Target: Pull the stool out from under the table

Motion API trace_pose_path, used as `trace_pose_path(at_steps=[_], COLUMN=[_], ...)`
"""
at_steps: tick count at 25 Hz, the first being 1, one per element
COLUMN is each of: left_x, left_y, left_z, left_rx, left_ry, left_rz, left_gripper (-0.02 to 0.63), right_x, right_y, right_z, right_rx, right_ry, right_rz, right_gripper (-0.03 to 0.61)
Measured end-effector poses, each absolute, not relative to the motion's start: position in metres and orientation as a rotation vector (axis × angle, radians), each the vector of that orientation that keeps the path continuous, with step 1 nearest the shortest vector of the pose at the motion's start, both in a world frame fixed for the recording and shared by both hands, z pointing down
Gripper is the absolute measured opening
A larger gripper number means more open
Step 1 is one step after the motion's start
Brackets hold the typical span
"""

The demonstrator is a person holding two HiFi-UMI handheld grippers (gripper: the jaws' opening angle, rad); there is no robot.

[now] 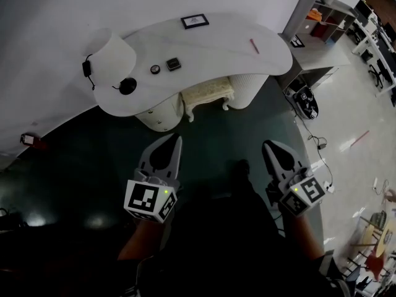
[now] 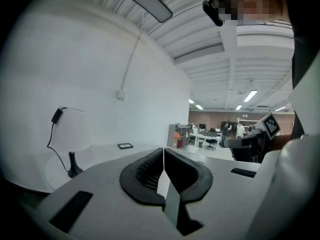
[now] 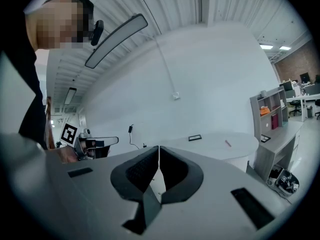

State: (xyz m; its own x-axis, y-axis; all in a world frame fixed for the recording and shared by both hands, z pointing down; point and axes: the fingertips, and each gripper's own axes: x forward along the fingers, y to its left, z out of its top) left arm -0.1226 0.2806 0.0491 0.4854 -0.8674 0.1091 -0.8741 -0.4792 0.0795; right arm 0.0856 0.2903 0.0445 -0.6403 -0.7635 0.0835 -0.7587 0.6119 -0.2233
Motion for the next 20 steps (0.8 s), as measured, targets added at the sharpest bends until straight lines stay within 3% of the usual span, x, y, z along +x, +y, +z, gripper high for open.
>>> trace_pose_path(at_steps=[20], left_x=[0.003], left_y=[0.172], left_z=[0.039], left_rx=[2.283], left_ry=[-1.883], left_rz=[0.027], left_gripper=[0.018], right_x=[0.216], right_y=[0.115], right_z=[0.036], right_rx=[-0.913], right_ry=[3.004], right_rz=[-0.404], right_gripper=[0.017])
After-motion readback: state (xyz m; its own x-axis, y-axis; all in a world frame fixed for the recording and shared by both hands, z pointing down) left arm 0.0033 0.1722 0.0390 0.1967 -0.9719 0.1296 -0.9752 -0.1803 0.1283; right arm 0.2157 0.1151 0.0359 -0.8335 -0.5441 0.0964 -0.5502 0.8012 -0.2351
